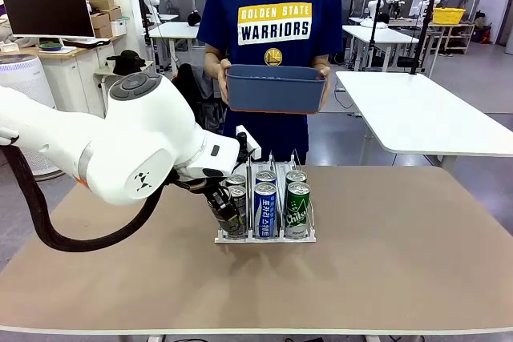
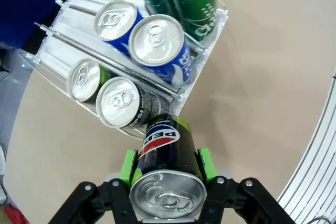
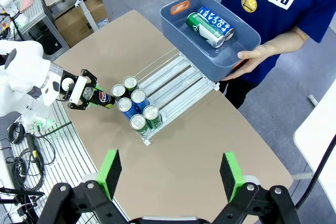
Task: Fill the beverage cans into the dispenser.
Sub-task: Place the picked Pepsi coke in the line of the Automatic Can Dispenser with the same cans.
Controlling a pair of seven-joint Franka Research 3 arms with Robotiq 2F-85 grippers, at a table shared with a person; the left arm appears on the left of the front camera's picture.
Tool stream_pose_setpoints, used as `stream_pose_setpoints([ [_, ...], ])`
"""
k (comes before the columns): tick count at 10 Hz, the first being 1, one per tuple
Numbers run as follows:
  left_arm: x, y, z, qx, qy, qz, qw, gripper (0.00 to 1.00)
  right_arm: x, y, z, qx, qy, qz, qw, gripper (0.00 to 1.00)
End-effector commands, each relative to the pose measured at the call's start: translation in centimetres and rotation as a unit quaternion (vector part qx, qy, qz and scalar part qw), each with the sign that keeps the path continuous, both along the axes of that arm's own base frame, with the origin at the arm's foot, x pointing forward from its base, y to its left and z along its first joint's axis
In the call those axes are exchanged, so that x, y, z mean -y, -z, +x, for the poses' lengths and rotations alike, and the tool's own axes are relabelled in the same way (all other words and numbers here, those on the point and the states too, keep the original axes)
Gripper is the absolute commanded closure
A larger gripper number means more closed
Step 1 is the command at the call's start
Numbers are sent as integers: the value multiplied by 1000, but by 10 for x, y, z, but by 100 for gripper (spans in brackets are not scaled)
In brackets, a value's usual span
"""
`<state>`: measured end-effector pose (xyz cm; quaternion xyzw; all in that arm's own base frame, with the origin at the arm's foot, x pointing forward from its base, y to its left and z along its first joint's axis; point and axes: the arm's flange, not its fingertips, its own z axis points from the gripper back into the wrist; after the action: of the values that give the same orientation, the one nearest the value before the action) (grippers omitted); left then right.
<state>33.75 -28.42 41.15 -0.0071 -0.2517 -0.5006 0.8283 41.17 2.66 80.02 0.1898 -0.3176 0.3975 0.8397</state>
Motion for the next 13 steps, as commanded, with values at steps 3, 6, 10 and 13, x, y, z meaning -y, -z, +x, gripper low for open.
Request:
stream_pose_setpoints([
  [3, 7, 6, 17, 49, -24, -13, 998, 42, 0, 0, -1, 0, 0, 0, 1000, 0],
  [6, 15, 11, 29, 44, -10, -36, 998, 42, 0, 0, -1, 0, 0, 0, 1000, 0],
  [10, 22, 21, 41, 27, -3, -41, 999, 42, 0, 0, -1, 0, 0, 0, 1000, 0],
  [13, 22, 31, 52, -5, 2, -30, 1000, 42, 0, 0, -1, 0, 0, 0, 1000, 0],
])
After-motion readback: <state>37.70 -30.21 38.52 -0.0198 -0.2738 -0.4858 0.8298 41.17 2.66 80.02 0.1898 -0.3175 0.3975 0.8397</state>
